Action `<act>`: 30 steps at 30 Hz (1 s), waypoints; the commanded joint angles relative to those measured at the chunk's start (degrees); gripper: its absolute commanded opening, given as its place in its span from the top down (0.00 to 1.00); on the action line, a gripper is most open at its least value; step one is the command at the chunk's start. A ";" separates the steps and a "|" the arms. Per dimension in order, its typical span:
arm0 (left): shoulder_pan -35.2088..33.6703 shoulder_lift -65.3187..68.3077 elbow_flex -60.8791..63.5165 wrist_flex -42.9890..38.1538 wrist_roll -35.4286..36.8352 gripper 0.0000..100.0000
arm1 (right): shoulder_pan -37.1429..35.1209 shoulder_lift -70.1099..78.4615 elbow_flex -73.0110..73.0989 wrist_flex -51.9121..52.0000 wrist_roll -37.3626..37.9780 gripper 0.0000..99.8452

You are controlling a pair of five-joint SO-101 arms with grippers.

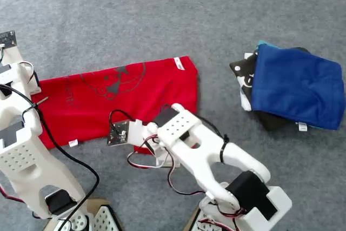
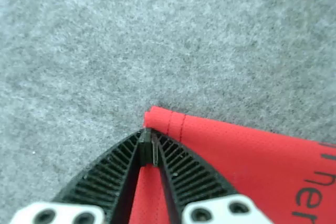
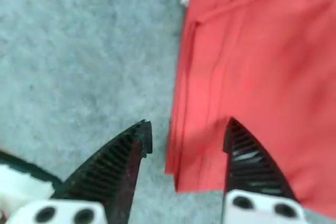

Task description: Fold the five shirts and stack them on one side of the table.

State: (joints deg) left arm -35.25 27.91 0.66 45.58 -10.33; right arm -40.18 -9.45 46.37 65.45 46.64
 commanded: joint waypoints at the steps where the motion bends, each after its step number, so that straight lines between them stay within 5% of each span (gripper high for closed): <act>1: -0.31 -0.26 -1.80 0.35 0.53 0.97 | -0.70 -1.80 1.19 -3.52 0.26 0.78; 17: -0.31 -0.26 -1.80 0.53 0.53 0.97 | -0.44 4.00 2.77 -9.76 0.18 0.79; 24: -0.40 -0.26 -1.80 0.53 0.53 0.97 | -0.26 4.44 2.95 -14.07 -2.11 0.97; 30: -0.40 -0.26 -1.80 0.62 0.53 0.97 | 2.81 4.53 3.03 -15.47 -2.29 0.96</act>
State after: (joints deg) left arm -35.25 27.91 0.66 45.85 -10.33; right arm -38.77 -5.58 48.48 50.86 44.97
